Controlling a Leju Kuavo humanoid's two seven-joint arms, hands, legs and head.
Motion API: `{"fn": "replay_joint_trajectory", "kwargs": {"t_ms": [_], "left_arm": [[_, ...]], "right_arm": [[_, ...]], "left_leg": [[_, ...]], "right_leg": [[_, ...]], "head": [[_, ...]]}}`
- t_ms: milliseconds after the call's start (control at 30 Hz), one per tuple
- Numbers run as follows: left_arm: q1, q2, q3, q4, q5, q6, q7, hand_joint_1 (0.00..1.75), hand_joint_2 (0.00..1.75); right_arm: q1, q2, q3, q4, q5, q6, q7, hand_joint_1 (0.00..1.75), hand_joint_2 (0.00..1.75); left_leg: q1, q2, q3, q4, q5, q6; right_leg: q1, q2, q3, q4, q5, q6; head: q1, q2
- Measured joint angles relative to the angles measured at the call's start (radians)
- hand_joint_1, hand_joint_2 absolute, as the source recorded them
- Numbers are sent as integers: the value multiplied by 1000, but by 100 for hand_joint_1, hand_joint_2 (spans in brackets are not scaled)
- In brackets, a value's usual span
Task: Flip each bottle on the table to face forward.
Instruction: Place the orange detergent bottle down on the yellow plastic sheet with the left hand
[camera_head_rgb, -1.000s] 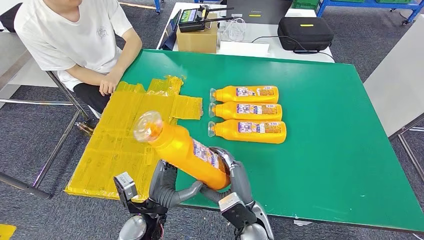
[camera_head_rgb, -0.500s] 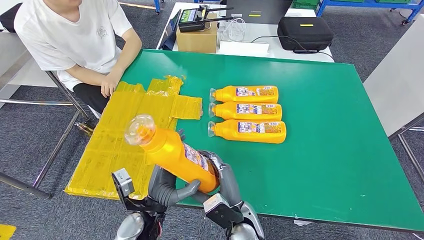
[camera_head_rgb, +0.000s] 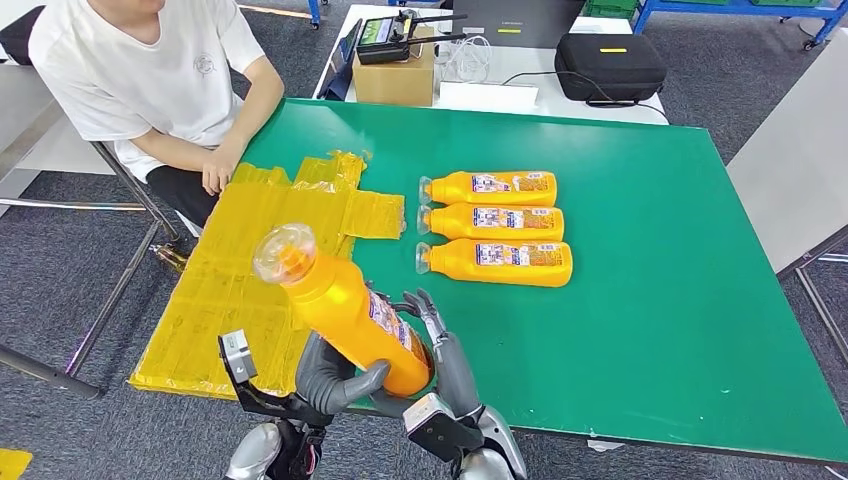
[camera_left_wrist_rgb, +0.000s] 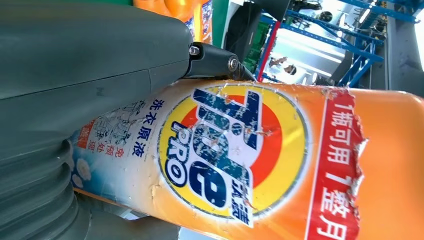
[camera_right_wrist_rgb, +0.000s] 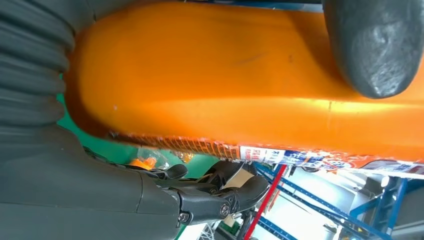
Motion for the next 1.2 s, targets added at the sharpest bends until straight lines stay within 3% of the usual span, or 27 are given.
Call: {"fn": "replay_joint_trajectory", "kwargs": {"t_ms": [200, 433, 600, 833, 1000, 1200], "left_arm": [[0, 0, 8, 2, -60, 58, -9, 175, 175], [-3, 8, 3, -8, -341, 241, -52, 175, 175], [-11, 35, 14, 0, -604, 400, -27, 175, 175], [-18, 65, 137, 23, -725, 536, 18, 175, 175], [-43, 88, 221, 49, -912, 670, 88, 175, 175], [-94, 126, 319, 131, -1009, 747, 136, 175, 175]], "right_arm": [[3, 0, -6, 2, 7, -8, 3, 0, 0], [23, -4, -28, 2, -4, -13, -3, 0, 0], [29, -9, -33, -21, 80, -134, -68, 0, 0], [70, -30, -64, -58, 78, -176, -86, 0, 0], [79, -34, -73, -56, 69, -182, -100, 0, 0], [81, -34, -74, -46, 49, -194, -111, 0, 0]], "left_leg": [[0, 0, 0, 0, 0, 0], [0, 0, 0, 0, 0, 0], [0, 0, 0, 0, 0, 0], [0, 1, 0, 0, 0, 0], [0, 1, 0, 0, 0, 0], [0, 1, 0, 0, 0, 0]], "right_leg": [[0, 0, 0, 0, 0, 0], [0, 0, 0, 0, 0, 0], [0, 0, 0, 0, 0, 0], [0, 0, -1, 0, 0, 0], [0, 0, -1, 0, 0, 0], [0, 0, -1, 0, 0, 0]], "head": [[0, 0], [0, 0], [0, 0], [0, 0], [0, 0], [0, 0]]}}
